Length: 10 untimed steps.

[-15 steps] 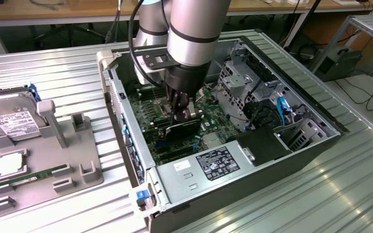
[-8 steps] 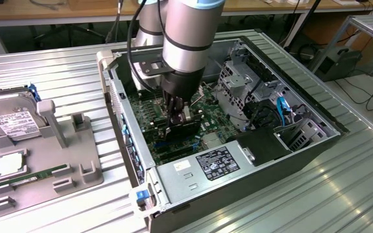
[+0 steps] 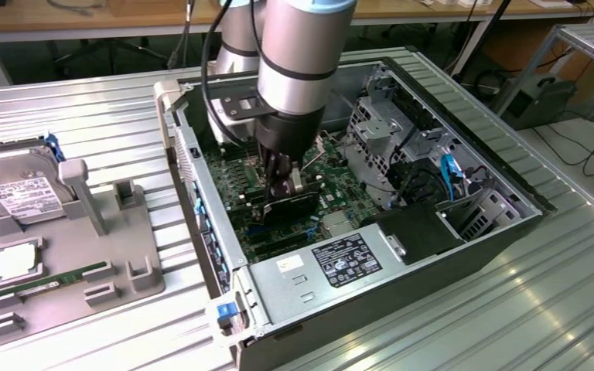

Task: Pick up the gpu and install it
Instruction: 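Press down on the gpu until it lock into place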

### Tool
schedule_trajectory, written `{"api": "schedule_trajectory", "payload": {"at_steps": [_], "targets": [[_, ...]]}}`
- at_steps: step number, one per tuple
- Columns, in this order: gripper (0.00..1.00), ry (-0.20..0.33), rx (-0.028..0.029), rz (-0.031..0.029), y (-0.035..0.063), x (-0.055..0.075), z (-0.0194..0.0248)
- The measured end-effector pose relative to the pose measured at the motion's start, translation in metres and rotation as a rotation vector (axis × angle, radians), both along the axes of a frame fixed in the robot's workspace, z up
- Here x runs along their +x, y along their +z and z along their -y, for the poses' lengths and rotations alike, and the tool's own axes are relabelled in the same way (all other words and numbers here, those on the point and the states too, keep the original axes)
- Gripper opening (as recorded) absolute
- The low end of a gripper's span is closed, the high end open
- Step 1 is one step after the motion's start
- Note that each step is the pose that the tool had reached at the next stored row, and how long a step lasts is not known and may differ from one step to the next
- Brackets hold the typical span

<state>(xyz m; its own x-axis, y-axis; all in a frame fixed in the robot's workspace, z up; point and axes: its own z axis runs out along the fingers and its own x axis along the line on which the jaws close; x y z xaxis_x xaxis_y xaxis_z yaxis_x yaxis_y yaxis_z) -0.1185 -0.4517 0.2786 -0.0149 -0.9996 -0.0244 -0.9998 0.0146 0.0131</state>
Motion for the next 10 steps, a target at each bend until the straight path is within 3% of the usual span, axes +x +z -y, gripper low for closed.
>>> {"api": "schedule_trajectory", "payload": {"at_steps": [2,4,10], "targets": [[0.11,0.000,-0.0008,-0.0014,0.0143,0.000,-0.0003],[0.11,0.000,-0.0011,-0.0021,0.0218,0.000,-0.0003],[0.11,0.000,-0.0008,-0.0019,0.0219,0.000,-0.0003]]}}
